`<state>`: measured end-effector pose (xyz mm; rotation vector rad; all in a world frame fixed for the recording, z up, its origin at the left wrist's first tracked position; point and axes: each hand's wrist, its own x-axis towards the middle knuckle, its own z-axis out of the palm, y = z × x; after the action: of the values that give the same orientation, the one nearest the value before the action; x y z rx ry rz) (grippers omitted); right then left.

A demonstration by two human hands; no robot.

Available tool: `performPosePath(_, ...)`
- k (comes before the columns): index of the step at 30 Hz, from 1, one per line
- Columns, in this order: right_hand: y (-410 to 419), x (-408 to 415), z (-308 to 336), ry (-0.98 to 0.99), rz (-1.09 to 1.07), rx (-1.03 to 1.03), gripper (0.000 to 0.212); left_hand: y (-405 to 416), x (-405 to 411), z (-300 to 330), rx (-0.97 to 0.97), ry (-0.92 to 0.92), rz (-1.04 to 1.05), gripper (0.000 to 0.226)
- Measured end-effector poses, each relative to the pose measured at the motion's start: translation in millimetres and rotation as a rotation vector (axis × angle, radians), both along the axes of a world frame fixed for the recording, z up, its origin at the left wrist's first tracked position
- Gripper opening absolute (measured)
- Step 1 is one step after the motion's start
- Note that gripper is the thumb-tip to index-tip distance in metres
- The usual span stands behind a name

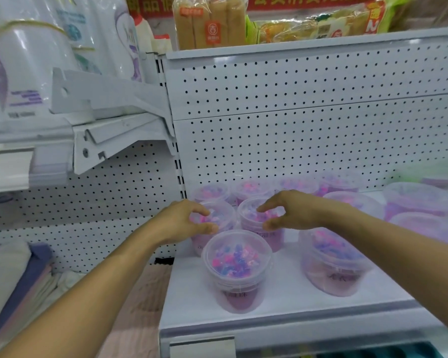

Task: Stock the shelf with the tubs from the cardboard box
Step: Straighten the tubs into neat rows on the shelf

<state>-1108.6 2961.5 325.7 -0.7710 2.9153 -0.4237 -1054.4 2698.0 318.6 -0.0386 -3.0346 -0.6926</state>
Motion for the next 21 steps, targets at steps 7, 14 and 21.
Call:
performPosePath(7, 40, 14, 23, 0.015, -0.063, -0.194, 0.061, 9, 4, -1, 0.025, 0.113, -0.017, 0.049)
performPosePath(14, 134, 14, 47, 0.004, -0.330, 0.123, 0.041, 77, -7, 5, 0.004, 0.127, -0.239, 0.030)
performPosePath(21, 143, 8, 16, 0.001, -0.225, 0.016, 0.039, 103, -19, 5, -0.144, 0.069, -0.144, 0.032)
